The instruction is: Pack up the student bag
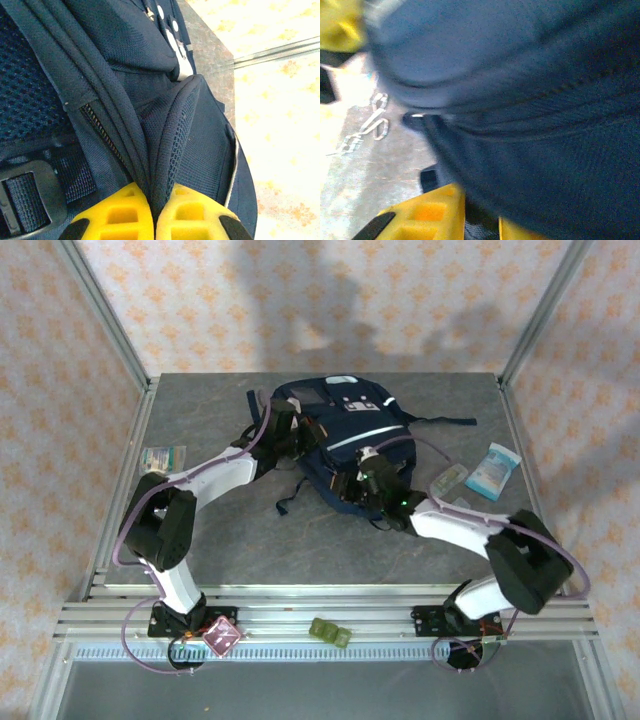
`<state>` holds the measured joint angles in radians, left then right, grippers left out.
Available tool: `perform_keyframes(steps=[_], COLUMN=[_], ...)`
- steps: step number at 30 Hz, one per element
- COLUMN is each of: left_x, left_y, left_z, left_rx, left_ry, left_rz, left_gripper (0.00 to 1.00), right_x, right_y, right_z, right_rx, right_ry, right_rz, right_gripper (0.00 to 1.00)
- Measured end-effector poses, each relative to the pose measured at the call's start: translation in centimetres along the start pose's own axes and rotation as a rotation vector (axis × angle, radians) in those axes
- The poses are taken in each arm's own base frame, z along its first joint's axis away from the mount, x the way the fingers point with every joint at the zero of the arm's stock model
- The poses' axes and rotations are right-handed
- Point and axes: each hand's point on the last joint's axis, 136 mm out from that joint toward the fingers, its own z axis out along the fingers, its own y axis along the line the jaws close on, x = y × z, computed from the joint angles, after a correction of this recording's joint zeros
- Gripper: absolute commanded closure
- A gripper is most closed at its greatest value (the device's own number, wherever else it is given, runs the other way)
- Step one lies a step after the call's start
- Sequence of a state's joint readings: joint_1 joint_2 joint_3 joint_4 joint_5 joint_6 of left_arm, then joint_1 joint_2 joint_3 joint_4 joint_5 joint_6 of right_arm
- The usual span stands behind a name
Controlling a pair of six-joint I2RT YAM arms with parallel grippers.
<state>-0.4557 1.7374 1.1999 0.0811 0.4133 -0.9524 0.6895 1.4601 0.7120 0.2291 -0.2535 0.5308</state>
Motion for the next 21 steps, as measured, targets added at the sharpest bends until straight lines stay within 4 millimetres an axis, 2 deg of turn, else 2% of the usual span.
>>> perform_keyframes(steps=[2, 4, 6, 8, 13, 17, 21], left_x=[0.2, 0.5, 0.5, 0.5, 0.3, 0.4, 0.2], left_y=[0.3, 0.5, 0.5, 0.4, -0.1, -0.1, -0.1], left_z=[0.0, 0.1, 0.1, 0.0, -0.9, -1.7, -1.9], left_rx=[-0.005, -0.010, -0.010, -0.005, 0.034, 0.055, 0.057], left_ry=[0.004, 0.011, 0.012, 0.009, -0.019, -0.035, -0.057], left_rz=[-0.010, -0.018, -0.026, -0.040, -0.083, -0.116, -0.139], left_gripper=[1.00, 1.00, 1.00, 1.00, 1.00, 1.00, 1.00], right_x=[0.8, 1.3, 1.2, 1.0, -0.6, -2.1, -2.2], right_y=[-1.0, -1.7, -2.0, -1.9, -0.5, 1.0, 2.1], right_z=[0.8, 0.9, 0.8, 0.5, -2.1, -3.1, -3.2], right_rx=[0.021, 0.040, 0.049, 0.048, 0.027, 0.027, 0.058], right_ry=[0.004, -0.004, -0.018, -0.030, -0.071, -0.078, -0.058], right_rz=[0.010, 0.024, 0.038, 0.052, 0.088, 0.124, 0.151], right_gripper=[0.82, 0.79, 0.72, 0.60, 0.47, 0.47, 0.48])
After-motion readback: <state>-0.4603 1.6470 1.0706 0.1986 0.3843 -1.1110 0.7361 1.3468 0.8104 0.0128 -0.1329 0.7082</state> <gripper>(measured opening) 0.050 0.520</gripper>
